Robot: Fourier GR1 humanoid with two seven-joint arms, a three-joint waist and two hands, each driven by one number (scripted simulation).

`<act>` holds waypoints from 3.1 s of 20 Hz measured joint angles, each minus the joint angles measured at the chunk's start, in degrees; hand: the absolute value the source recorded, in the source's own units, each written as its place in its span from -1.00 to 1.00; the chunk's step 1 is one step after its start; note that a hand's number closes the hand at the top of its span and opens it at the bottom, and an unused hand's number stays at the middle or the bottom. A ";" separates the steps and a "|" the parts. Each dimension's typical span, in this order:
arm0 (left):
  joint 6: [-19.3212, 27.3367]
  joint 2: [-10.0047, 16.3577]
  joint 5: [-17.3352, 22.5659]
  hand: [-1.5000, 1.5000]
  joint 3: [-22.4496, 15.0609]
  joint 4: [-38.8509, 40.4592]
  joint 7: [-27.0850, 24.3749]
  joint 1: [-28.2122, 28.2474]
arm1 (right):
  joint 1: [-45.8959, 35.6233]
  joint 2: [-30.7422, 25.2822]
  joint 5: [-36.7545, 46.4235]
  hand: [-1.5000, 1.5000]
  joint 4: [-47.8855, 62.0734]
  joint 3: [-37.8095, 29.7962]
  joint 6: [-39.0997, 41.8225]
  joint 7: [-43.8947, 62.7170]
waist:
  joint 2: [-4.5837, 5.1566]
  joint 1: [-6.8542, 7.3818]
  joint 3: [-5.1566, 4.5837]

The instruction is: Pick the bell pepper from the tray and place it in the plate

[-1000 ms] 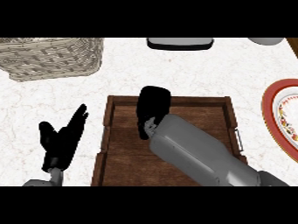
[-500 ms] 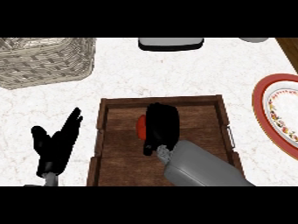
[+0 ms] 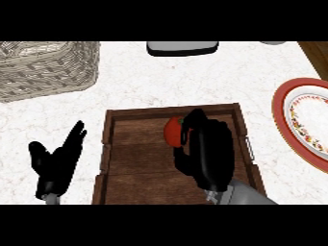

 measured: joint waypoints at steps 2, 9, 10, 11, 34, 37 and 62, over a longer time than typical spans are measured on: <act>0.32 -0.24 -0.28 0.00 -0.02 -0.18 -0.37 0.32 | 3.27 -0.85 3.49 1.00 -3.91 -2.27 -1.74 0.06 | 0.04 -0.19 0.00; 0.50 -0.76 -0.81 0.00 -0.23 -0.30 -0.50 -0.17 | 16.20 -3.09 8.75 1.00 -16.54 -12.49 -8.50 -1.81 | 0.55 0.37 0.01; 0.22 -0.74 -0.88 0.00 -0.26 -0.09 -0.85 -0.28 | 17.95 -3.36 8.41 1.00 -17.81 -14.16 -10.32 -2.62 | 0.64 0.57 0.02; -0.11 -0.55 -0.73 0.00 -0.15 -0.28 -0.85 -0.27 | 19.75 -3.90 7.42 1.00 -18.49 -16.04 -12.64 -3.79 | 0.74 0.89 0.03; -2.58 -1.68 -1.65 0.00 -0.35 1.25 0.44 -3.47 | 21.03 -23.38 -45.89 1.00 17.32 -52.26 -33.08 -50.29 | 1.32 4.33 0.09; -2.08 -2.25 -2.43 0.00 -0.77 1.27 0.08 -3.62 | 18.31 -24.28 -50.18 -1.00 26.19 -54.59 -28.40 -53.67 | 1.52 4.79 0.04; -3.20 -2.76 -3.00 0.00 0.52 1.63 -0.11 -3.31 | 4.69 -28.19 -73.73 -1.00 69.42 -76.06 7.96 -94.28 | 1.30 4.23 0.00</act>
